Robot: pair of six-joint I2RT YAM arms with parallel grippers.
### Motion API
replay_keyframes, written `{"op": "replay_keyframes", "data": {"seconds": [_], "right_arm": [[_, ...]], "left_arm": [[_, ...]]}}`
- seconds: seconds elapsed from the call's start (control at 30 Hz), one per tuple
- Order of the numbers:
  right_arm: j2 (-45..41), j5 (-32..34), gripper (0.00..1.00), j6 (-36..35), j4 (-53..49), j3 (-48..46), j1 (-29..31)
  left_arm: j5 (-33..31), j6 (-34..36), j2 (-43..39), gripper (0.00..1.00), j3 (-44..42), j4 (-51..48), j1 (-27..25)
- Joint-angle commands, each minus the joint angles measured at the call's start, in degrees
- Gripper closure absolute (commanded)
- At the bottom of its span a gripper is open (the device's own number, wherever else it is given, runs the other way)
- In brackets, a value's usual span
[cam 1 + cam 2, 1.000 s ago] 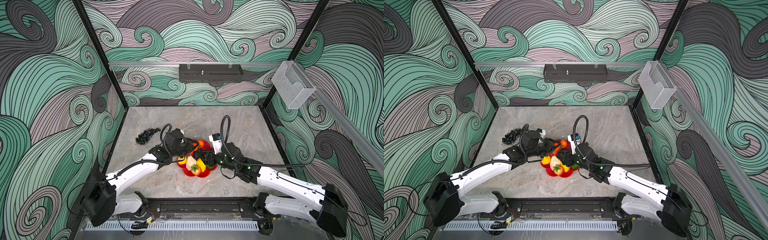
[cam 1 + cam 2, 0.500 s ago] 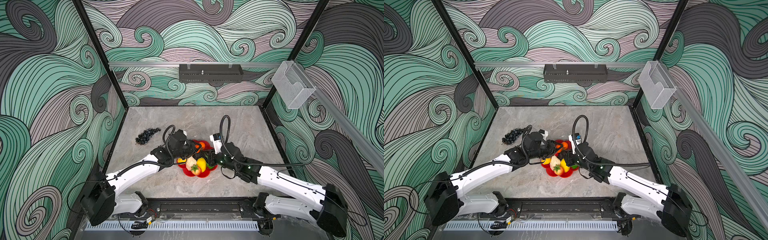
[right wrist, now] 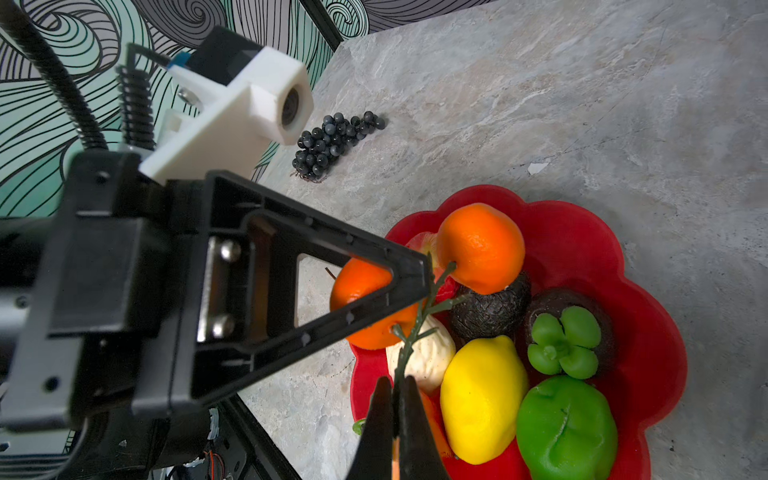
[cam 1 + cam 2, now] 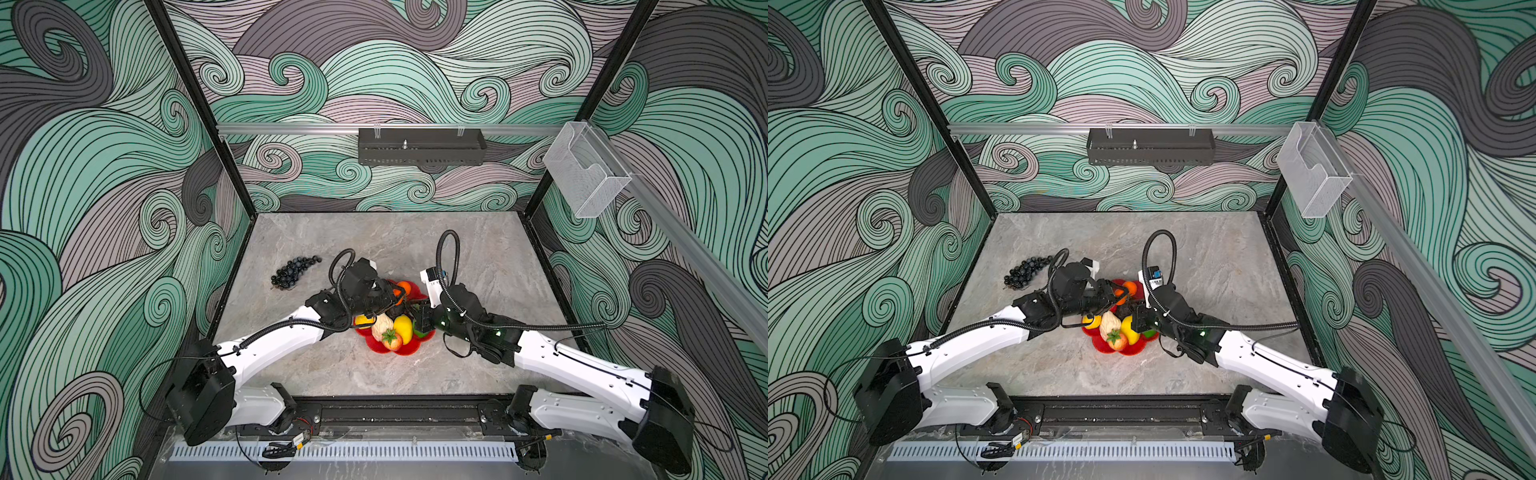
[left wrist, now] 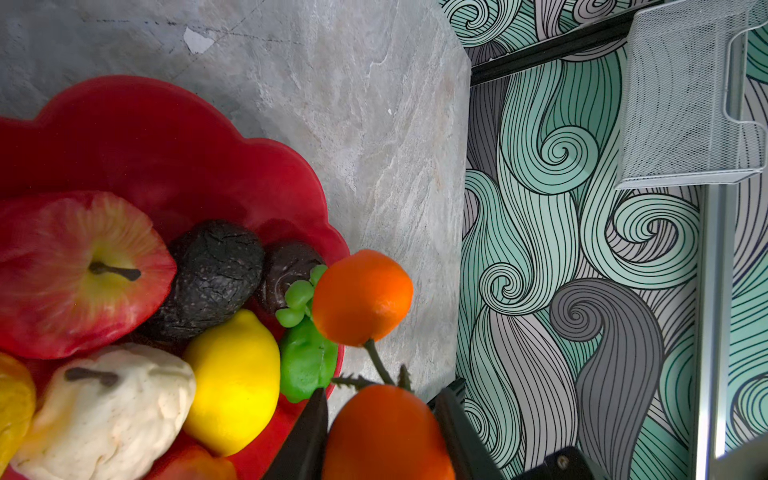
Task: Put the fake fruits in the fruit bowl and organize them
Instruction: 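Carry the tomato vine over the bowl with the left gripper while the right gripper approaches, then close the right gripper on the vine stem and open the left gripper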
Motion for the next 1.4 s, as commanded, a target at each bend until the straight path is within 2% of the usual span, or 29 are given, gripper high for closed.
{"op": "replay_keyframes", "data": {"seconds": [0.0, 0.1, 0.37, 0.47, 0.53, 0.7, 0.83, 1.03, 1.37], "right_arm": [[0.39, 0.86, 1.00, -0.96, -0.70, 1.62, -0.01], [0.24, 1.85, 1.00, -2.16, -1.69, 1.93, 0.13], [-1.38, 5.88, 1.00, -10.51, -7.68, 3.28, 0.16], [-1.82, 6.90, 1.00, -14.29, -10.69, 3.82, 0.09], [-2.21, 7.71, 1.00, -16.28, -12.50, 3.82, 0.25], [-1.91, 9.90, 1.00, -21.02, -17.10, 3.70, 1.22], [0.06, 14.06, 1.00, -23.68, -20.31, 4.06, 3.93], [2.65, 17.60, 1.00, -23.64, -24.18, 4.60, 7.94], [6.03, 20.89, 1.00, -23.53, -28.44, 5.20, 13.32]], "left_arm": [[0.35, 1.22, 0.78, 0.72, 2.36, -0.34, -0.65], [0.72, 1.57, 0.99, 0.66, 2.12, 0.24, -0.71], [-0.09, 5.08, -0.45, 0.28, 2.24, -0.68, -0.49], [-1.37, 8.03, -2.26, 0.22, 2.23, -1.52, -0.29], [-3.19, 10.47, -3.83, 0.19, 2.16, -2.41, -0.10], [-13.90, 18.32, -10.58, 0.15, -0.27, -7.43, 1.28], [-19.51, 23.02, -16.72, 0.11, -3.19, -11.86, 5.18], [-20.16, 24.75, -23.27, 0.11, -8.89, -14.57, 13.72], [-17.58, 26.05, -23.44, 0.10, -13.33, -14.73, 21.43]]}}
